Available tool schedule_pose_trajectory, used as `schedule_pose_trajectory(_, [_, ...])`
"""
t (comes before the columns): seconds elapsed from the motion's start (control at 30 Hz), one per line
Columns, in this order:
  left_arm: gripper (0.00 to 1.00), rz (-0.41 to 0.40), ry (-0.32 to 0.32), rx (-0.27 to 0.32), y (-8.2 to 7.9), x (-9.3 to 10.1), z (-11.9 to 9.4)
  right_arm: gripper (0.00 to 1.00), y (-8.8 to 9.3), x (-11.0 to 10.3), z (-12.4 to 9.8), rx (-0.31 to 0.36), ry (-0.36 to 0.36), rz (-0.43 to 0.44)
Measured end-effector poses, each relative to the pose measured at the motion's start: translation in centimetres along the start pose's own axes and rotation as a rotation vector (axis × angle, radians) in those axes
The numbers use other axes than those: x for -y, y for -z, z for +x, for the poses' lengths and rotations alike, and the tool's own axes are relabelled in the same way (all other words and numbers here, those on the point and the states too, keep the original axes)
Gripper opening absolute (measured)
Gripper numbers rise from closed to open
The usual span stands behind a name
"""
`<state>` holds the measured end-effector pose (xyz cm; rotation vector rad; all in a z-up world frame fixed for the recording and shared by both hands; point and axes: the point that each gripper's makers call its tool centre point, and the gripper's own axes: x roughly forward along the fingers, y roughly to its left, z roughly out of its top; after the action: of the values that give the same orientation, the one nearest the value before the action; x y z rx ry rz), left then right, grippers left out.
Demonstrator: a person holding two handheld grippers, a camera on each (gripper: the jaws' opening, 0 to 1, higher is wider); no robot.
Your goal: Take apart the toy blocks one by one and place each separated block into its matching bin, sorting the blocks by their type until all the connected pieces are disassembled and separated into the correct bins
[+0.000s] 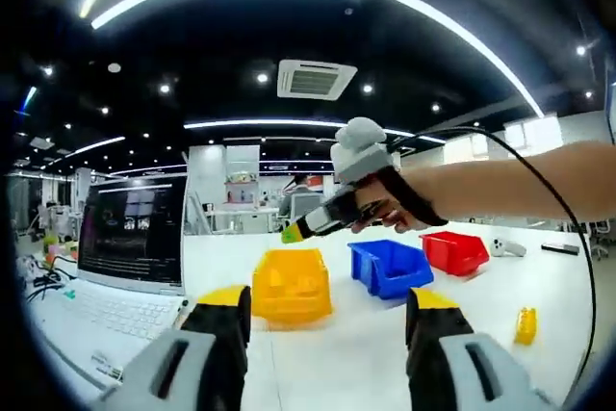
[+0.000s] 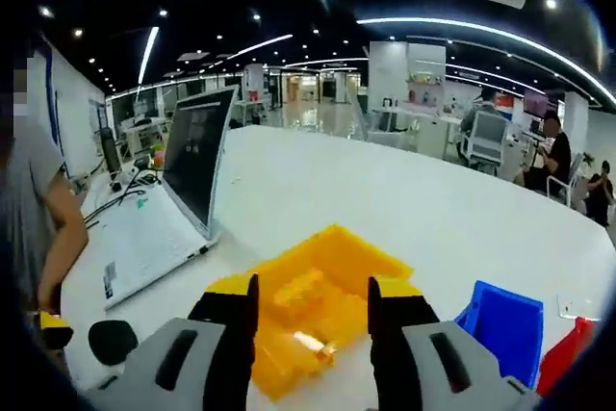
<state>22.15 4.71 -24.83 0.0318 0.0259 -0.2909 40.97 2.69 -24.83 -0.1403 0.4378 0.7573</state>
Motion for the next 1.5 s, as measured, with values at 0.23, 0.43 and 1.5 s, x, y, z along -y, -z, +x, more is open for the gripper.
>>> schedule_pose_trajectory(0.23, [0.66,0.011,0.051,0.016,-0.7,1.9,0.4,0.45,1.9,0.0,-6.9,-0.025,-0.102,-0.15])
schedule_pose_trajectory(0.43, [0.66,0.02,0.112,0.046,-1.7,4.0,0.5,0.47,7.3,-0.4,-15.9,-0.084,-0.181,-0.251])
schedule_pose_trajectory(1.5, [0.61,0.004,0.774,-0.167,3.2,20.9,-0.6,0.6,17.5,0.3,-37.1,0.24,-0.228,-0.122])
